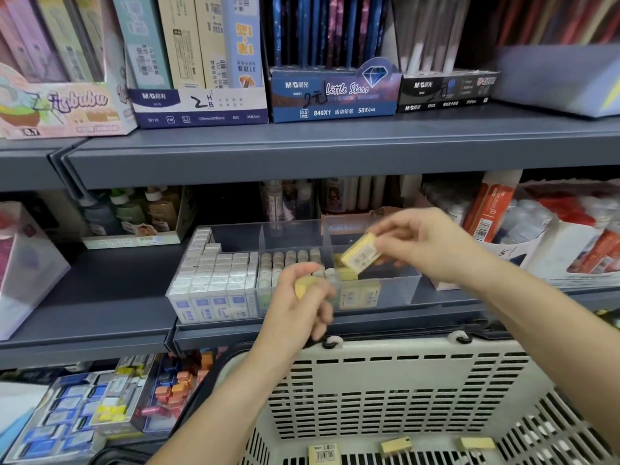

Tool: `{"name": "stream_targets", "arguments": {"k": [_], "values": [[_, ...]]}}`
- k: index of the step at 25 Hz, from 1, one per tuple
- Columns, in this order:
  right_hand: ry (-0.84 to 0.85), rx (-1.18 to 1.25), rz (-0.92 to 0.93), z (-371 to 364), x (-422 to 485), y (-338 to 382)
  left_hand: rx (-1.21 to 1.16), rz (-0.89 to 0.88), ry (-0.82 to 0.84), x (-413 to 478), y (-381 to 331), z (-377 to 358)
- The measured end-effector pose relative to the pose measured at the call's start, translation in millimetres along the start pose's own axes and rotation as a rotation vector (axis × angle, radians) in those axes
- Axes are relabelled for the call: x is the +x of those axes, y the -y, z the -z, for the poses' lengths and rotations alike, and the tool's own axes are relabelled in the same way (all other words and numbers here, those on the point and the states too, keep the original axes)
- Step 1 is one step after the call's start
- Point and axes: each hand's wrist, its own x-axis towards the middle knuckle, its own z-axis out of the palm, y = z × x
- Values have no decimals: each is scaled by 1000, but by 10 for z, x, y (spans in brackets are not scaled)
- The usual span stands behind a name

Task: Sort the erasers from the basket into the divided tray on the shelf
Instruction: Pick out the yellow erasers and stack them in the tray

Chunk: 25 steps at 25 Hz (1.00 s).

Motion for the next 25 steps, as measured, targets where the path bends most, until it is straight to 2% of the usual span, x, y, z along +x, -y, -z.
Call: {"name": "stream_targets", "arguments": {"k": [2,3,6,11,15,16,18,20,23,25], "values": [[-104,-331,33,92,100,-36,-44,22,6,-5,-20,16],[-100,-461,37,94,141,-73,-24,12,13,-17,-22,16],[38,-622,33,-35,222,-229,106,-65,-2,-54,-10,-6],[202,-544,-46,-205,278,-412,223,-233,-46,-70,-31,-20],[262,-600,-22,-223,309,-424,185,-191,-73,-32,-7,-28],[255,-619,-14,-221,298,-413,183,-173,-84,-23,1,-29],[124,-629,21,-207,255,-350,190,-160,-93,-16,4,-29],[-21,-495,96,-190,183,-249,194,-164,-93,-17,13,-28],[46,-173,113,-249,-15,-18,238,-190,-80,-32,22,-42],[53,-270,83,-355,-99,39,317,-241,-48,-58,16,-58]]}}
